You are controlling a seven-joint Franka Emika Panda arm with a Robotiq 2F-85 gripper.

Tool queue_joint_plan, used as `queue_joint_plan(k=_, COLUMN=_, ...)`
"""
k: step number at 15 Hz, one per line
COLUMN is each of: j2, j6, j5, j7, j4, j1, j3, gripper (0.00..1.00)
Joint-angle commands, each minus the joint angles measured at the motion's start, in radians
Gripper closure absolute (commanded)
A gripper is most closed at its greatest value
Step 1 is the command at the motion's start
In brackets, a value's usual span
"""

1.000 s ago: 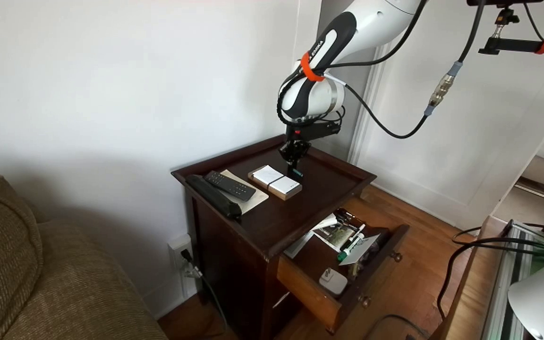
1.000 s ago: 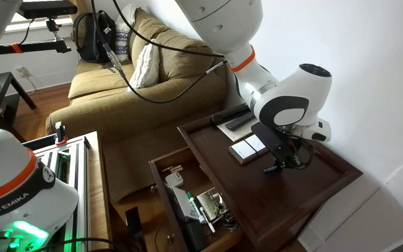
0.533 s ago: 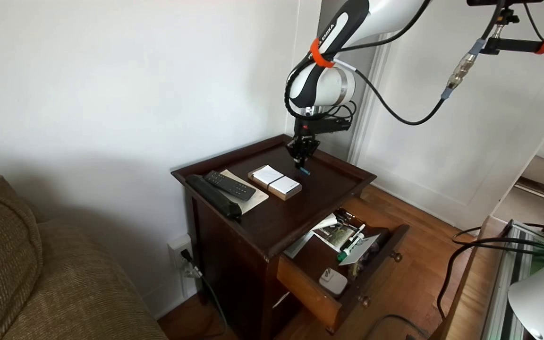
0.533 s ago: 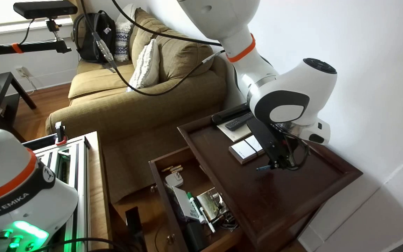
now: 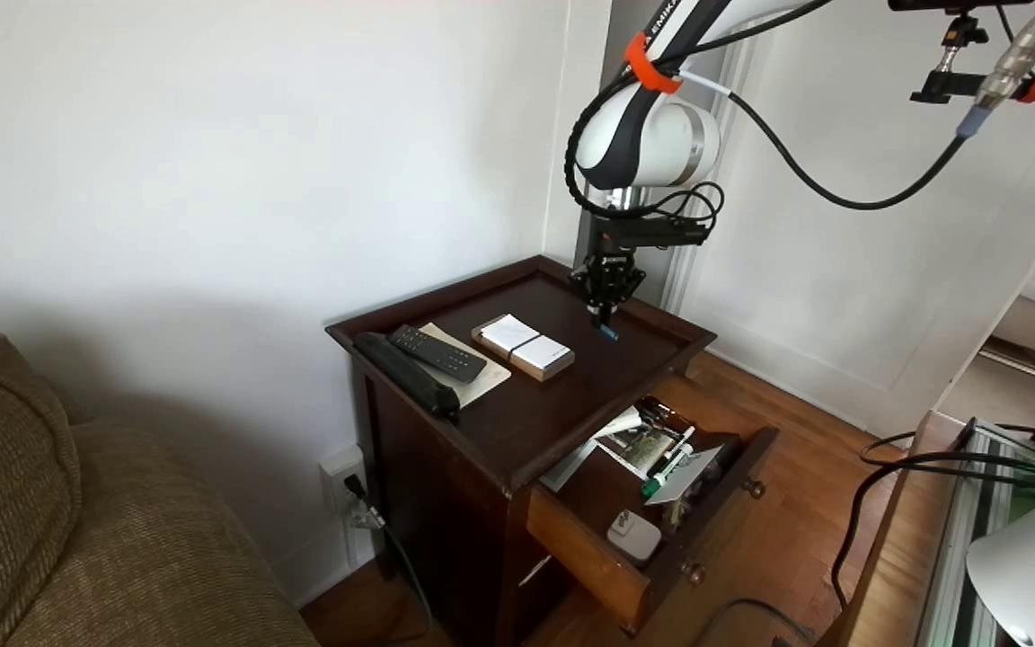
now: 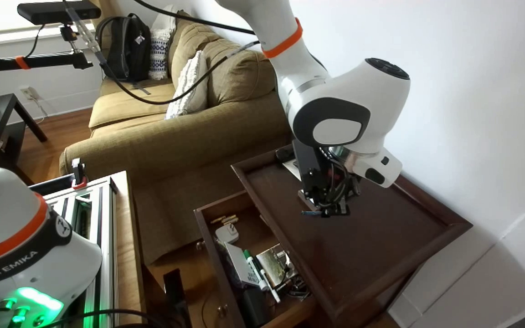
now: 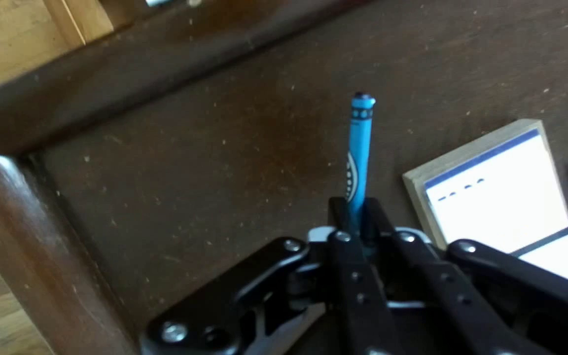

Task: Put the crayon in the first top drawer

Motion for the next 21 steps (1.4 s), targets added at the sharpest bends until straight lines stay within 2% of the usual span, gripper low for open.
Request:
queue_joint_plan(k=1, j2=-0.11, j6=0.045, j5=-0.011, j7=0.208, j4=-0.157, j1=0.101, j3=-0.092, gripper=0.97)
queue_joint_plan(k=2, j2=-0.125, j6=0.064, j5=-0.059, j7=0.278, j4=-0.186, j1=0.144, j3=-0.136, gripper=0.97)
queue_joint_plan(k=4, j2=-0.143, j6=0.005, j5=-0.113, j7=0.393, j4=-0.202, j1=0.2, j3=-0.194, gripper=0.97)
queue_joint_plan(k=5, j2=-0.098, j6=0.019, j5=-0.061, j7=0.285, j4=-0.144, j1=0.142, j3=-0.139, gripper=0.9)
queue_joint_plan(k=7, j2=-0.116, j6=0.017, j5=-0.09, j7=0.351, j4=-0.173, j1=0.177, j3=-0.17, gripper=0.9)
queue_joint_plan(k=11, j2=-0.123, j6=0.018, j5=-0.098, j7=0.37, j4=-0.183, j1=0.186, j3=-0.179, gripper=0.9)
queue_joint_plan(k=12, j2=-0.123, j6=0.018, j5=-0.098, j7=0.371, j4=-0.183, j1=0.186, j3=-0.18, gripper=0.97)
queue_joint_plan(k=15, j2=-0.131, j6=-0.014, j5=-0.098, j7=0.436, j4=-0.21, j1=0.216, j3=-0.183, gripper=0.97)
queue_joint_plan(k=21, j2=-0.168, j6=0.009, j5=-0.031, j7=0.565, j4=-0.315, j1=0.241, j3=-0.165, gripper=0.97)
